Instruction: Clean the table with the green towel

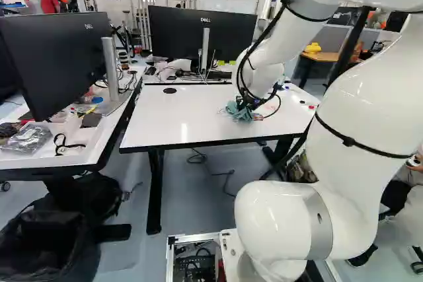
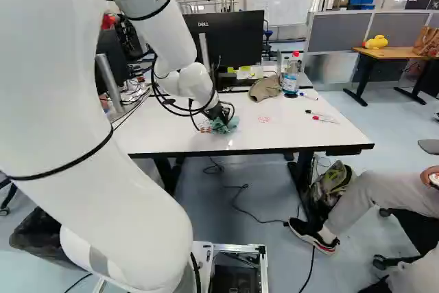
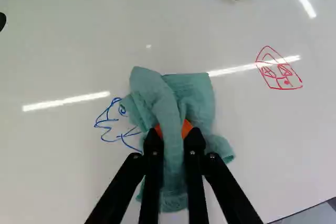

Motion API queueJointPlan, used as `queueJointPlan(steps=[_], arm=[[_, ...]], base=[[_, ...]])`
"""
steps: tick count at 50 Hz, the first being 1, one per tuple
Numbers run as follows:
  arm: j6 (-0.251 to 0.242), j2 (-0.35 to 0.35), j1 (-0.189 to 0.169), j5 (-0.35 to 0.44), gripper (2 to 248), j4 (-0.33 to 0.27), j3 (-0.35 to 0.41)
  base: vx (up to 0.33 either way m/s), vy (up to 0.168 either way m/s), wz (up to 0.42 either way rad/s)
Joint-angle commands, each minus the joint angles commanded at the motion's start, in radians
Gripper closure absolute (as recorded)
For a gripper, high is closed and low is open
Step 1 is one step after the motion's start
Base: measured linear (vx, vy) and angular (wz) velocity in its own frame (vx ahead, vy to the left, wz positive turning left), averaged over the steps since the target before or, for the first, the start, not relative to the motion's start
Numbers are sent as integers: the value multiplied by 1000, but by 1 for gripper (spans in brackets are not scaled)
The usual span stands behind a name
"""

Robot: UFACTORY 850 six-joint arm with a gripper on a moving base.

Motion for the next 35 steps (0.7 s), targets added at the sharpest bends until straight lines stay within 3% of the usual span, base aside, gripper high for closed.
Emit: queueJointPlan(steps=[17,35], arm=[[0,-58,42,0,200,0,-63],[0,-58,105,0,200,0,-63]], base=[[0,0,0],[0,0,0]])
